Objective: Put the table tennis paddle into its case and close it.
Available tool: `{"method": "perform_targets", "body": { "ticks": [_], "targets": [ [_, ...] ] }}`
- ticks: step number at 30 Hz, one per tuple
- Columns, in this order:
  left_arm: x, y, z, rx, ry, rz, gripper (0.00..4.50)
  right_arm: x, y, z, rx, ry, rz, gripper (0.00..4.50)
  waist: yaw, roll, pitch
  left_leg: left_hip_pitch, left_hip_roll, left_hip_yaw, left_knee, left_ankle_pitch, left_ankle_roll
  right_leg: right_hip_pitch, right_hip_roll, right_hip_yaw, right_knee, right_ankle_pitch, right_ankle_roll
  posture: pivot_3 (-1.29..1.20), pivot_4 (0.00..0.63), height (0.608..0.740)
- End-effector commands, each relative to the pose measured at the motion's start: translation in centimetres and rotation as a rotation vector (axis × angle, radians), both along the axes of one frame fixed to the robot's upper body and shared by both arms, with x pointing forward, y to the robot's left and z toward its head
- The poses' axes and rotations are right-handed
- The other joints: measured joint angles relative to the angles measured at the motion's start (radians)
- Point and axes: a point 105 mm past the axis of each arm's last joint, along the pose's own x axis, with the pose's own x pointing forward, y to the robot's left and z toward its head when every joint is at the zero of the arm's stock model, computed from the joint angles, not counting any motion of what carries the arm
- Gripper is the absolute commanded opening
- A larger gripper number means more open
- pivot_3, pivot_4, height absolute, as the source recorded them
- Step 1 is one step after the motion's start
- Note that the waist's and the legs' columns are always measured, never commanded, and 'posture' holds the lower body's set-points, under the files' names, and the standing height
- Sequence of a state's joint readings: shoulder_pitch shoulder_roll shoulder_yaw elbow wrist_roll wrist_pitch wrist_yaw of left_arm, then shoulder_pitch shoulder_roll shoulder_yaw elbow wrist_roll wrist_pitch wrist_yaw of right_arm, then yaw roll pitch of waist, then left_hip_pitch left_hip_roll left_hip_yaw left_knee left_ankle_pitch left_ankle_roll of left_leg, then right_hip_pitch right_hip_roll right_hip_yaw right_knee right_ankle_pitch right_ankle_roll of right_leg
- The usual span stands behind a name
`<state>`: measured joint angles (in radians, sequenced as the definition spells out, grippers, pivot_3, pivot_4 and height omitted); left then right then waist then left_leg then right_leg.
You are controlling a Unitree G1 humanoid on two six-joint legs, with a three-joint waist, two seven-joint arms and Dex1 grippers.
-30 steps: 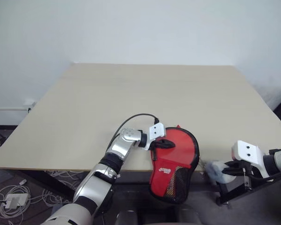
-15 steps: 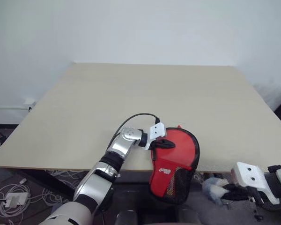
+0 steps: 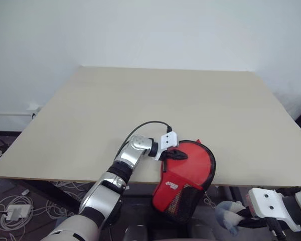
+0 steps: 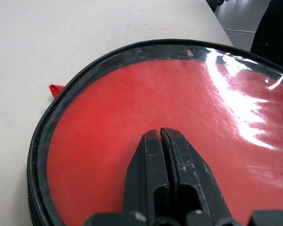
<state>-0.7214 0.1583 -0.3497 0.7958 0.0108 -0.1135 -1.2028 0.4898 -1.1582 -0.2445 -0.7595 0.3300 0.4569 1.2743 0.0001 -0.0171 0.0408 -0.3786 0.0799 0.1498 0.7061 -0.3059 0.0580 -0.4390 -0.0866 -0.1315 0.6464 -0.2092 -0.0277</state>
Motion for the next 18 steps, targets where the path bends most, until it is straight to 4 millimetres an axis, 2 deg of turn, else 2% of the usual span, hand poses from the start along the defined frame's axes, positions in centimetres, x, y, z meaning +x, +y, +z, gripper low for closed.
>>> {"method": "perform_targets", "body": {
  "ticks": [1,5,12,18],
  "targets": [
    [-0.2,0.4,-0.9,0.049,0.026,-0.012,0.00,1.3,-0.8,0.0,-0.029,-0.035,-0.034,0.02,0.000,-0.001,0.000,0.000,0.000,0.000,0.000,0.000,0.000,0.000,0.000,0.000,0.000,0.000,0.000,0.00,0.000,0.740],
    [0.1,0.2,-0.7,0.053,0.019,-0.009,0.00,1.3,-0.7,0.1,-0.027,-0.028,-0.019,0.02,0.001,-0.001,0.000,0.000,0.000,-0.001,0.000,0.000,0.000,0.000,0.000,0.000,0.000,0.000,0.000,0.00,0.000,0.740],
    [0.5,0.1,-0.7,0.055,0.008,0.005,0.00,-0.3,0.6,0.2,0.012,0.019,0.036,0.02,0.003,-0.001,0.000,0.000,0.000,-0.001,0.000,0.000,0.000,0.001,0.000,0.000,0.000,0.000,0.000,0.00,0.000,0.740],
    [0.6,0.1,-0.7,0.055,0.005,0.009,0.00,-2.3,2.4,0.0,0.047,0.057,0.100,0.02,0.004,-0.001,0.000,0.000,0.000,-0.003,0.000,0.000,0.000,0.001,0.000,0.000,0.000,0.000,0.000,0.00,0.000,0.740]
  ]
}}
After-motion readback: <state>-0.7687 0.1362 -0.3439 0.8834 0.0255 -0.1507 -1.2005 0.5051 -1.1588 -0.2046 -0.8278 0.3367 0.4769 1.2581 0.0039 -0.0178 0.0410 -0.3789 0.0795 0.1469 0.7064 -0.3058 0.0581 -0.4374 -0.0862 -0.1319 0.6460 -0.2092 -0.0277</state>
